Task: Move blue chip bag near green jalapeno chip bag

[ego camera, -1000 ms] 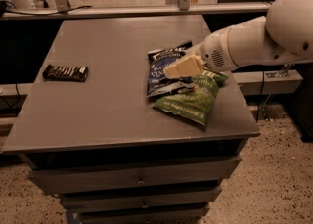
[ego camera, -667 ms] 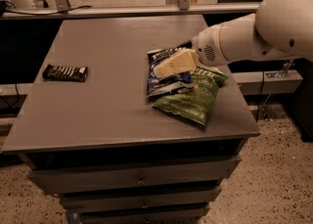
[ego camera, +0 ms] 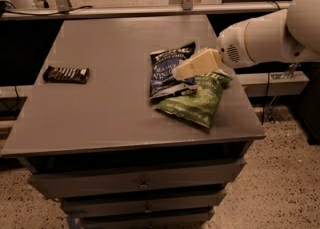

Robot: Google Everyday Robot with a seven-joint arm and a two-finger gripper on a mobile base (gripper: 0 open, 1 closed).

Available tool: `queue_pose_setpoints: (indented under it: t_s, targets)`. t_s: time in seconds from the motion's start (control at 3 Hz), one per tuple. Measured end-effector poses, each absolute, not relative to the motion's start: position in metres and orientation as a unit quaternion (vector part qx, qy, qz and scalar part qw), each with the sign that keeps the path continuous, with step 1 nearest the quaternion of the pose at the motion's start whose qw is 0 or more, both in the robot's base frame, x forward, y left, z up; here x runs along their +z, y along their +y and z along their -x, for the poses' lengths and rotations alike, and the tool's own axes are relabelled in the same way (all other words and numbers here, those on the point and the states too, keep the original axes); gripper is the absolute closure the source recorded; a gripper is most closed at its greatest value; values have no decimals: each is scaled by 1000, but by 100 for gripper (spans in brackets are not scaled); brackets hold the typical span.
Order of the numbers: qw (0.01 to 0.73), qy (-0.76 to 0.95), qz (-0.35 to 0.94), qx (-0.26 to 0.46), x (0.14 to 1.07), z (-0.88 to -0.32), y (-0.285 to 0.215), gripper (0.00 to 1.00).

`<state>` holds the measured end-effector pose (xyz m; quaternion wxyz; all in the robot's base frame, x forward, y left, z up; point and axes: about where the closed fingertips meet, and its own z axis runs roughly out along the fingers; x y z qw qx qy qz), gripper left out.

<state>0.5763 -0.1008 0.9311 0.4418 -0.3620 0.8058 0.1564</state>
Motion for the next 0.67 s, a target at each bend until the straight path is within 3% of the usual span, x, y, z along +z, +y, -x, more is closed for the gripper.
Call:
queue_pose_setpoints:
  t_s: [0.67]
  targets:
    - [490,778,375,119,995,-499,-176,0]
